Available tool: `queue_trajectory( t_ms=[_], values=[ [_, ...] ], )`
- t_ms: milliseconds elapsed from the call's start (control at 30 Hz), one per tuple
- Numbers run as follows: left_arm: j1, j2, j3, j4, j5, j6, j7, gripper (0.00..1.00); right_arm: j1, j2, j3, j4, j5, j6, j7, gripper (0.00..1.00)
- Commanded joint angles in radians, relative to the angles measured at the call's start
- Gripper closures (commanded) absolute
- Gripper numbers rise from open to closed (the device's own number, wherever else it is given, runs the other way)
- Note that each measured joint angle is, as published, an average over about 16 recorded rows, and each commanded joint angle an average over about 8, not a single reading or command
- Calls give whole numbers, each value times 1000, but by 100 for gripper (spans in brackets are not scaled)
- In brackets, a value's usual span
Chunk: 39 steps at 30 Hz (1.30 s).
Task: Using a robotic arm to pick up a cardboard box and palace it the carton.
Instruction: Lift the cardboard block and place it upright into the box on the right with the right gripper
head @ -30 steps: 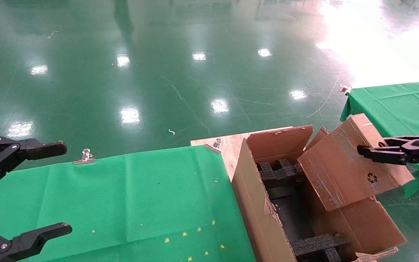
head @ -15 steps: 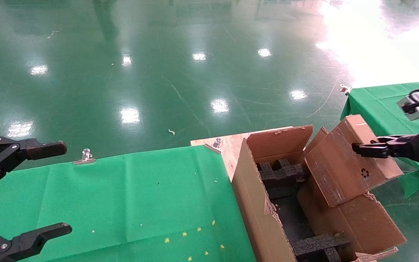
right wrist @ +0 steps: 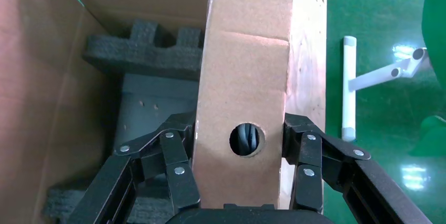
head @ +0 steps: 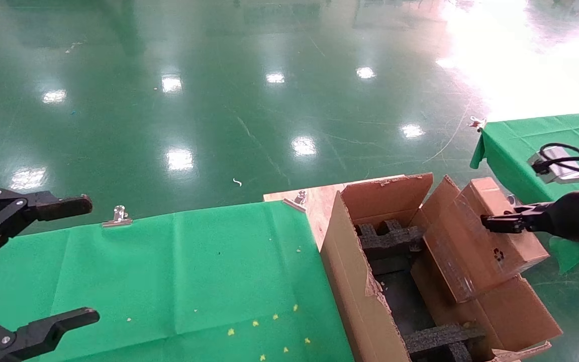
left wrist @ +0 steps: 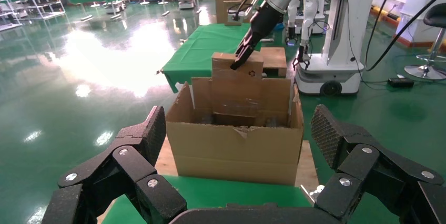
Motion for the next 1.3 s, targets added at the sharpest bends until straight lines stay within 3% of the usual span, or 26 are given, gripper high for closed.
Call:
queue_trajectory(
  t_ms=[33, 1300],
  values=[
    [0, 0, 0, 0, 0, 0, 0, 0, -4, -5, -8, 13, -20, 7, 24, 100],
    [0, 0, 1, 0, -1, 0, 1, 0, -190, -167, -141, 60, -282, 341, 370, 100]
  ],
)
